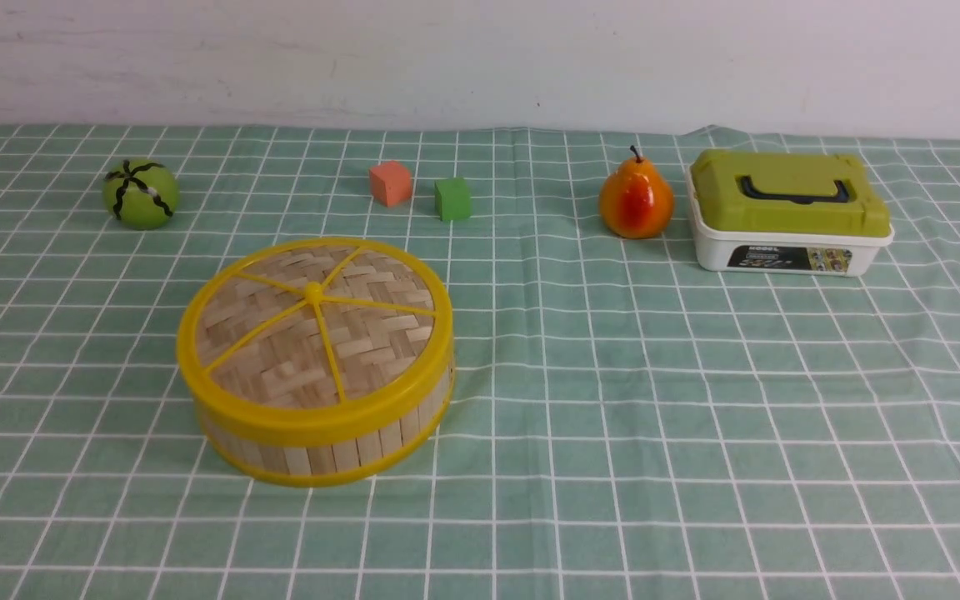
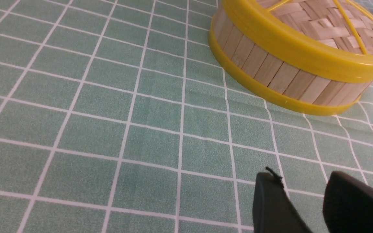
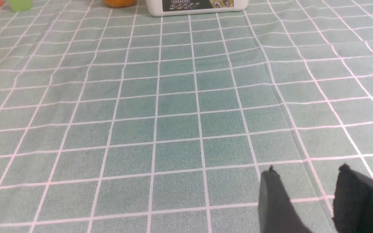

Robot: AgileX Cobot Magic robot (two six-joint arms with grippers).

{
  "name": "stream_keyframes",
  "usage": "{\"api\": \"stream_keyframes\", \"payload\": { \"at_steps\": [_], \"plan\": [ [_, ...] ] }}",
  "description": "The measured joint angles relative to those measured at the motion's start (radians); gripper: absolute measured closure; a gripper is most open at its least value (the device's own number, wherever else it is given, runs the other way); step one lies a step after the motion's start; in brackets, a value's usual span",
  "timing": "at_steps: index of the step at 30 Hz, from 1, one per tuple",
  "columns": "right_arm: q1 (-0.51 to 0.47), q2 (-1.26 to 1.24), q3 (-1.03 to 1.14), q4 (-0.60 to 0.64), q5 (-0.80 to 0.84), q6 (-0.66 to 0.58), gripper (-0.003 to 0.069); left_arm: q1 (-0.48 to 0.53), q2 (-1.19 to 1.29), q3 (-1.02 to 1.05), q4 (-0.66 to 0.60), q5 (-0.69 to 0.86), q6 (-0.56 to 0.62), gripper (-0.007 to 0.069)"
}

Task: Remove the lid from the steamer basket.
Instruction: Use the left arm to lift the lid of the steamer

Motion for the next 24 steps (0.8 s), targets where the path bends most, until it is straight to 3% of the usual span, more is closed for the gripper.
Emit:
{"api": "stream_keyframes", "payload": {
  "at_steps": [5,10,17,19,24],
  "plan": [
    [0.000,0.000,0.000,0.000,0.000,0.000,0.0417,0.000,0.000,0.000,-0.001,0.000,0.000,0.0386],
    [0.000,0.000,0.000,0.000,0.000,0.000,0.0417,0.000,0.000,0.000,-0.093,0.000,-0.053,0.0386],
    [0.000,0.000,0.000,0.000,0.000,0.000,0.0417,0.000,0.000,0.000,-0.392,-0.001,-0.241,0.0386],
    [0.000,0.000,0.000,0.000,0.000,0.000,0.0417,0.000,0.000,0.000,-0.577,-0.005,-0.336,0.0386],
    [0.000,0.000,0.000,0.000,0.000,0.000,0.0417,0.000,0.000,0.000,-0.755,-0.013,-0.386,0.0386]
  ]
}}
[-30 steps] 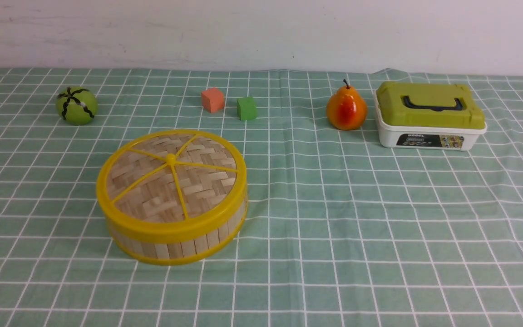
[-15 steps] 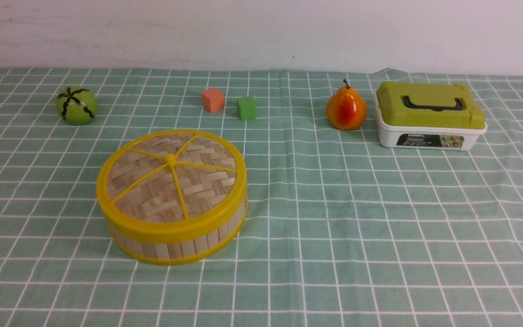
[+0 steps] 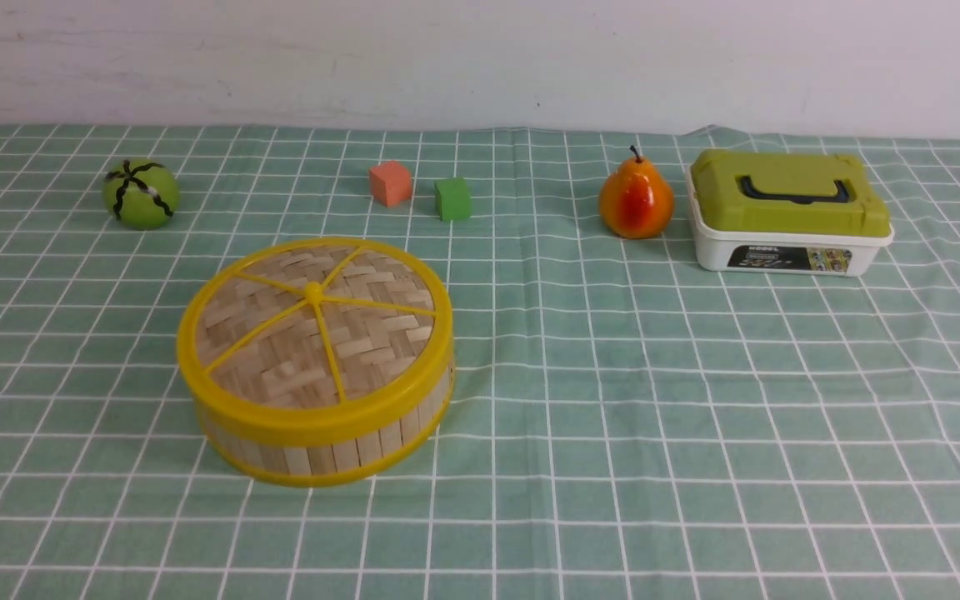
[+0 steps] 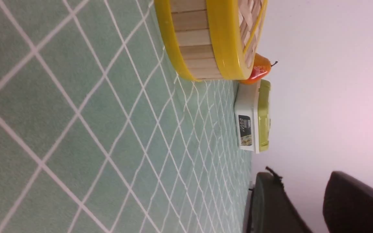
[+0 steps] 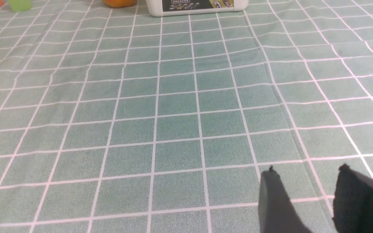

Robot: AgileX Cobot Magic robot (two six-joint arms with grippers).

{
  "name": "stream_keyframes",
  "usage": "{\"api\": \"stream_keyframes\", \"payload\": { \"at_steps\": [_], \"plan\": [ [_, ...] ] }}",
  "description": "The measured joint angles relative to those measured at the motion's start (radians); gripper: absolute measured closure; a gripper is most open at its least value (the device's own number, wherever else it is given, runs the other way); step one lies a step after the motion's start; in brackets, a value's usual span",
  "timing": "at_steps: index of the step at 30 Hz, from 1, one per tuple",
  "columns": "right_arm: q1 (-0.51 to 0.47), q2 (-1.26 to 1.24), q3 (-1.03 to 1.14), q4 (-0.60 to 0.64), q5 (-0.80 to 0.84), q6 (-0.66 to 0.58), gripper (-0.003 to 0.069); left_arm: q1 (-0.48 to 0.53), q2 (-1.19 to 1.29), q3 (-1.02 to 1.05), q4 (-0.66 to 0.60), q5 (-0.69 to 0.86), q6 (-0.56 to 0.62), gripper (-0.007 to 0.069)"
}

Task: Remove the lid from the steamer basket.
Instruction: Use the left arm to lift the lid of the steamer

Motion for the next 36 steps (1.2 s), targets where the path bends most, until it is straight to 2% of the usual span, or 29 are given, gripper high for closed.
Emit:
{"api": "stream_keyframes", "payload": {
  "at_steps": [9,13,15,20,21,22,25,28,30,36],
  "plan": [
    [0.000,0.000,0.000,0.000,0.000,0.000,0.0417,0.000,0.000,0.000,-0.027,-0.031,-0.006,0.0386],
    [0.000,0.000,0.000,0.000,0.000,0.000,0.0417,0.000,0.000,0.000,-0.029,-0.103,0.027,0.0391],
    [0.000,0.000,0.000,0.000,0.000,0.000,0.0417,0.000,0.000,-0.020,-0.029,-0.117,0.076,0.0419],
    [0.000,0.000,0.000,0.000,0.000,0.000,0.0417,0.000,0.003,-0.115,-0.027,-0.121,0.211,0.0546],
    [0.000,0.000,0.000,0.000,0.000,0.000,0.0417,0.000,0.035,-0.165,-0.017,-0.105,0.284,0.0622],
    [0.000,0.000,0.000,0.000,0.000,0.000,0.0417,0.000,0.060,-0.181,-0.014,-0.090,0.316,0.0637],
    [0.000,0.000,0.000,0.000,0.000,0.000,0.0417,0.000,0.207,-0.270,0.017,0.036,0.419,0.0637],
    [0.000,0.000,0.000,0.000,0.000,0.000,0.0417,0.000,0.314,-0.329,0.041,0.129,0.465,0.0637],
    [0.000,0.000,0.000,0.000,0.000,0.000,0.0417,0.000,0.499,-0.425,0.104,0.255,0.513,0.0637],
    [0.000,0.000,0.000,0.000,0.000,0.000,0.0417,0.000,0.812,-0.634,0.248,0.402,0.549,0.0637]
  ]
}}
